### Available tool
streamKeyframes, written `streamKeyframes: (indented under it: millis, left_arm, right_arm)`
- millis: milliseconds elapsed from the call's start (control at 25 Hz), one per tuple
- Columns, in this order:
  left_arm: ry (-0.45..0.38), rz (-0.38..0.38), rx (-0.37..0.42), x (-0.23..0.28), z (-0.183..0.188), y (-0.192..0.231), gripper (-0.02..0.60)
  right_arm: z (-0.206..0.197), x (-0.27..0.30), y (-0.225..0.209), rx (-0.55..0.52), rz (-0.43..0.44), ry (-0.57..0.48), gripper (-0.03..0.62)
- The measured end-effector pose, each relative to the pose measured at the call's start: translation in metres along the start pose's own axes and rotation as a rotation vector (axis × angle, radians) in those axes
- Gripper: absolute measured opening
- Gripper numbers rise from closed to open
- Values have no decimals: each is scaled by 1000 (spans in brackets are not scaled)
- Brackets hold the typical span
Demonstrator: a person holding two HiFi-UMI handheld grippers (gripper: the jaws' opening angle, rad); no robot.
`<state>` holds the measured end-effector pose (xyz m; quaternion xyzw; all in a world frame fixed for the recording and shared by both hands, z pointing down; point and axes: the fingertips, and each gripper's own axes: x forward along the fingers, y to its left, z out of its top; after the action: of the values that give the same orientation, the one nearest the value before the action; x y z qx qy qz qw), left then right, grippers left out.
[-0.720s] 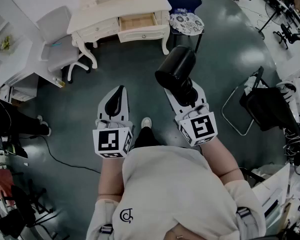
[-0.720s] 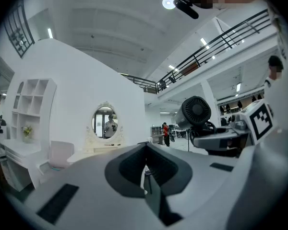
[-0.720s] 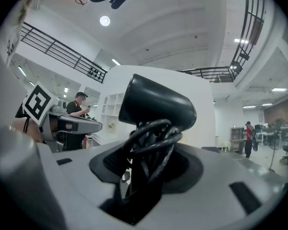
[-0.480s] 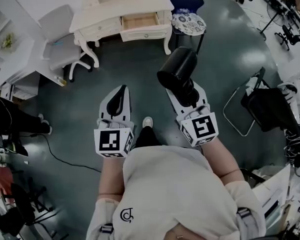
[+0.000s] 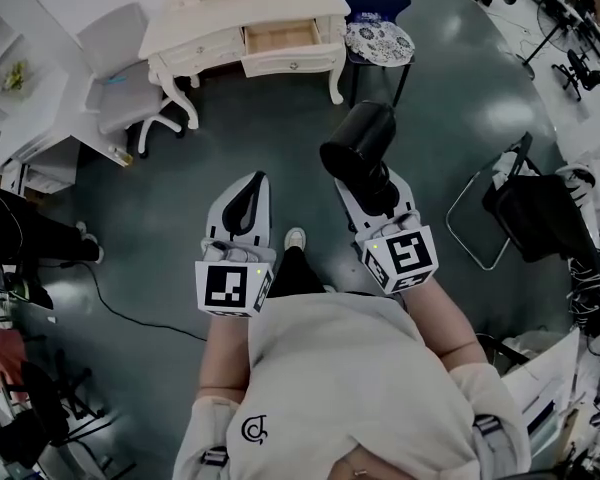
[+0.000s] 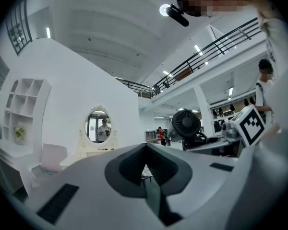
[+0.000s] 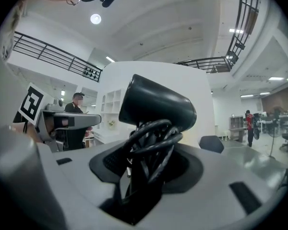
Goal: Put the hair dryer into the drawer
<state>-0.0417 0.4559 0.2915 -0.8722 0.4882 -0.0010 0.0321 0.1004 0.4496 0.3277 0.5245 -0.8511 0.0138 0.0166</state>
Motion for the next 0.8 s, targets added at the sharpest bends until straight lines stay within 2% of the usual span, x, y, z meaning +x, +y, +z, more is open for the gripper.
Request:
streamKeyframes:
  millis: [200,360,600,800]
  left_arm:
    - [9,15,-12,11,-8,14,12]
    - [10,25,-23,39,-16,41,12]
    - [15,4,-29,107,-25,93,12]
    - [20,-26,-34,179,-28,157,12]
  right_arm:
    - [-6,16,-13,2,5,13,195]
    - [-8,50,-24,-5,13,12,195]
    - [-9,126,-47,-20,2,27,196]
    - [-5,213,-72,-16,-25,48,196]
